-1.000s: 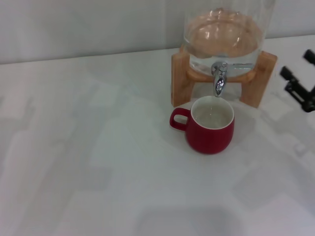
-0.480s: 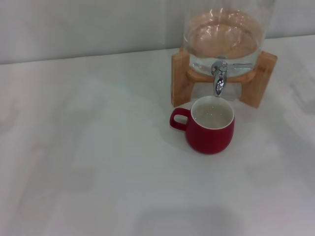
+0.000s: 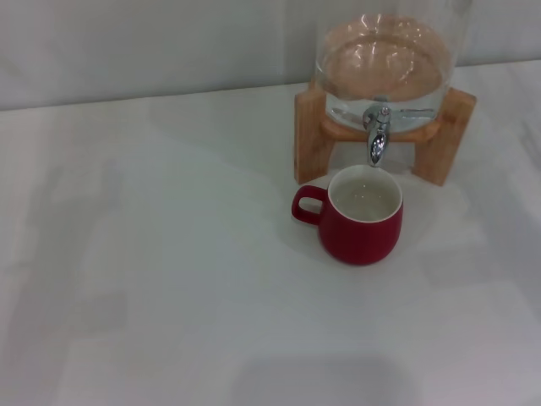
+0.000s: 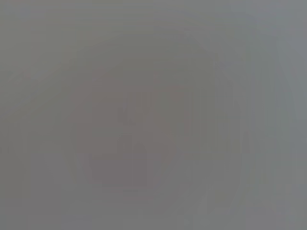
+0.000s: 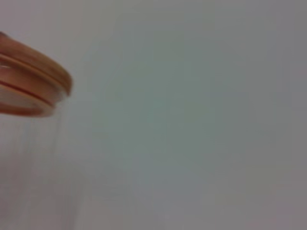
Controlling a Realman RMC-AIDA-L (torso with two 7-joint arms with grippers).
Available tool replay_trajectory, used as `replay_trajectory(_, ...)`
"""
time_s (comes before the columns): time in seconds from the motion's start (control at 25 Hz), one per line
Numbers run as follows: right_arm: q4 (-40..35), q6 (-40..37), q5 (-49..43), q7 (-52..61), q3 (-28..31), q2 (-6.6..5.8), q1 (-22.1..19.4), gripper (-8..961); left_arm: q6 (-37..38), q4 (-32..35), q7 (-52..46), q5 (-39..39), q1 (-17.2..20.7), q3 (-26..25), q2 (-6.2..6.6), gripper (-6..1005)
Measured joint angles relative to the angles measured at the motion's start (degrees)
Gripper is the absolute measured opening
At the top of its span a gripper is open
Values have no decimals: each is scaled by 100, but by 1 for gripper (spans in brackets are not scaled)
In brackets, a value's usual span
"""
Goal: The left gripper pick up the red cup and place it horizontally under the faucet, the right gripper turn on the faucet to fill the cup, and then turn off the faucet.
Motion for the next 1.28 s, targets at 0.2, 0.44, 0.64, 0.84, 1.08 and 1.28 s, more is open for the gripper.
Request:
replay_trajectory(0.2, -19, -43, 108, 9, 4, -1, 45, 617, -119, 1, 2, -34, 25, -14, 3, 748)
replay_trajectory(0.44, -53, -48, 122, 71, -20, 8, 39, 617, -222, 1, 5, -38, 30, -16, -4, 747)
replay_trajectory(0.64, -97, -22, 122, 81, -45, 21, 1, 617, -364, 18, 1, -23, 78, -5, -10, 747)
replay_trajectory(0.84, -137, -7, 123, 84, -44, 24, 14, 617, -375, 10, -1, -1, 98, 9, -6, 747)
replay_trajectory(1.08, -139, -4, 123, 84, -43, 30, 29, 617, -411, 7, -3, 6, 66, 29, 0, 747)
replay_trajectory(1.28, -138, 1, 125, 84, -29, 32, 8, 617, -494, 8, -3, 13, 55, 48, -4, 747)
